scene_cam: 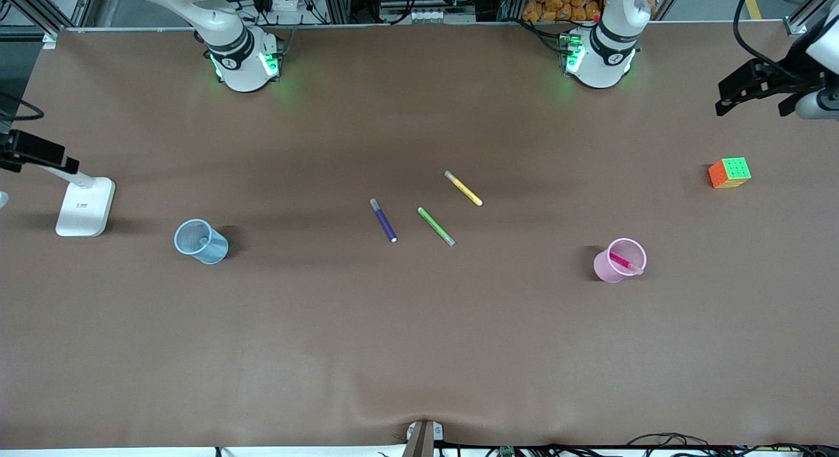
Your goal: Place pink and blue markers in matching cups
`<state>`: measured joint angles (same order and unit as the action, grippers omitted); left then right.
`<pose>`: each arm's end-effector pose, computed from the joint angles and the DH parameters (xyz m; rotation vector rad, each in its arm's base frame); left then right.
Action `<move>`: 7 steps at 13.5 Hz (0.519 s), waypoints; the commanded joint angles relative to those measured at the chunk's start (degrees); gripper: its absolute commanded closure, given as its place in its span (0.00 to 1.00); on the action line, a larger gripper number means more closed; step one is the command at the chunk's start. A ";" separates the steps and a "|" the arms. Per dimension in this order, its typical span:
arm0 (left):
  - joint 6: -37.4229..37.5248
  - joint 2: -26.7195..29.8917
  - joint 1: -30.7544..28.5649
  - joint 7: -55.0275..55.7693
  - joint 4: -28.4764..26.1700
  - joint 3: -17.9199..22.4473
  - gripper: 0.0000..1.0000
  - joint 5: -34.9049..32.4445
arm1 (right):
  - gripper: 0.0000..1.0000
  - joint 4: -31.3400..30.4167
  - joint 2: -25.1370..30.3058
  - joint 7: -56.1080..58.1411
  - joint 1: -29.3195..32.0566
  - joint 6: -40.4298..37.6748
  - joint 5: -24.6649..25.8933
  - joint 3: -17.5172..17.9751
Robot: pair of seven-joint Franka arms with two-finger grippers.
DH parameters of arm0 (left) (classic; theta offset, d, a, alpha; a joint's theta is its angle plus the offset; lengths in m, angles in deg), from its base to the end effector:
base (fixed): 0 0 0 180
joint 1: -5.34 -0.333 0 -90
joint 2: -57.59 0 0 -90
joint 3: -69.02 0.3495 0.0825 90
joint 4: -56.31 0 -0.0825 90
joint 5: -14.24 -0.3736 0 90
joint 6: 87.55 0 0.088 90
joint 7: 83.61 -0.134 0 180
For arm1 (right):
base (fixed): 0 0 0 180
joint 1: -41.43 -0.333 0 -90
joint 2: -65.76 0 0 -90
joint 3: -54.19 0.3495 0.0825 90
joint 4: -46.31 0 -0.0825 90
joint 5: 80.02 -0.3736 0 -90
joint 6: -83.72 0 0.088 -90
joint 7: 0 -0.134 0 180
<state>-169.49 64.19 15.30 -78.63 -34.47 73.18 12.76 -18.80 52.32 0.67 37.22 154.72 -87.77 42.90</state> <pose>0.4860 -0.0430 0.6721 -3.1200 0.0185 0.0587 0.5794 -0.0324 0.6670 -3.0407 0.1120 0.1862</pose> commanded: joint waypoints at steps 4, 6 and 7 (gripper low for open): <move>-0.41 1.67 -1.16 1.61 -1.94 -1.79 0.00 0.26 | 0.00 -19.75 12.79 -0.32 6.13 8.52 3.18 8.64; -0.41 1.14 -1.25 1.44 -1.15 -1.61 0.00 0.26 | 0.00 -25.31 16.67 -0.40 7.89 12.22 6.16 11.81; -0.41 0.88 -1.25 1.44 -1.06 -1.61 0.00 0.26 | 0.00 -25.33 16.69 -0.32 8.08 12.23 6.34 11.91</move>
<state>-169.50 64.36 14.75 -77.72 -35.25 72.19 12.76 -37.91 64.12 0.59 42.89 164.48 -83.00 52.12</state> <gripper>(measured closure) 0.000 0.000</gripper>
